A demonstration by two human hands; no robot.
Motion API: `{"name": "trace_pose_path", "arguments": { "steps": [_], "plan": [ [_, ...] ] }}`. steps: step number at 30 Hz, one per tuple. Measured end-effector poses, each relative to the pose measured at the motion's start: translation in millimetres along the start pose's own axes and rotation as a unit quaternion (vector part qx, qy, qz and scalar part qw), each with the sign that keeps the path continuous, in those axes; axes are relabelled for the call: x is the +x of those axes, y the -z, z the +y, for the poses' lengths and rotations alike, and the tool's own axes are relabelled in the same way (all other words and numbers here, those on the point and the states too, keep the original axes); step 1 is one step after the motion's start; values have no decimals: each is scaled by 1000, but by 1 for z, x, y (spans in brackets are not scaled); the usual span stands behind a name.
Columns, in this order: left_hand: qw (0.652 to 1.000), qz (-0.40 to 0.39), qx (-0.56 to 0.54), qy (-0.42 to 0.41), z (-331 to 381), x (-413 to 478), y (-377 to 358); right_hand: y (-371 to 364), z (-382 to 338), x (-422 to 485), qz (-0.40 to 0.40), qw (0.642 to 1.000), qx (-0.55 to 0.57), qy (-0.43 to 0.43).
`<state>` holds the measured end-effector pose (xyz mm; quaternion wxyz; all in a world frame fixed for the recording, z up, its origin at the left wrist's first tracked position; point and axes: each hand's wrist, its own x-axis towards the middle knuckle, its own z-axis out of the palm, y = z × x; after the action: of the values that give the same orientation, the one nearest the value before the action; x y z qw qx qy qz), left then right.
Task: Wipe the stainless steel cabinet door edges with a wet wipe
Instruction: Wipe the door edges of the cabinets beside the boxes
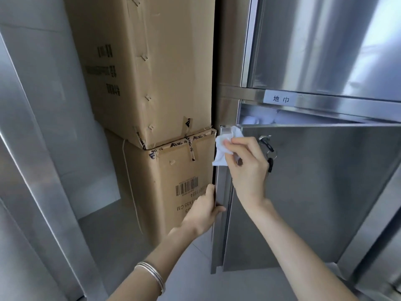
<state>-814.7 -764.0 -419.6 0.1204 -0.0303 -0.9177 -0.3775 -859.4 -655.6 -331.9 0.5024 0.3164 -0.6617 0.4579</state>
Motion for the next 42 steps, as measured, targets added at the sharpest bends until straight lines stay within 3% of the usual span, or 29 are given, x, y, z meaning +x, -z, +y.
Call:
{"name": "trace_pose_path", "arguments": {
  "steps": [6, 13, 17, 26, 34, 42],
  "plan": [
    [997, 47, -58, 6, -3, -8, -10, 10, 4, -19, -49, 999, -9, 15],
    [997, 76, -28, -11, -14, -6, -21, -8, 6, -24, 24, 999, -19, 31],
    [996, 89, -5, -18, -12, 0, -20, -10, 15, -43, 20, 996, -52, 64],
    [994, 109, 13, -11, -23, 18, -24, -13, 38, 5, 44, 982, -80, 164],
    [993, 120, 22, -2, -25, 26, -29, -25, 38, 5, 74, 980, -119, 145],
    [994, 103, 23, 4, -23, 30, -24, -27, 42, -20, 50, 981, -140, 127]
  ]
}}
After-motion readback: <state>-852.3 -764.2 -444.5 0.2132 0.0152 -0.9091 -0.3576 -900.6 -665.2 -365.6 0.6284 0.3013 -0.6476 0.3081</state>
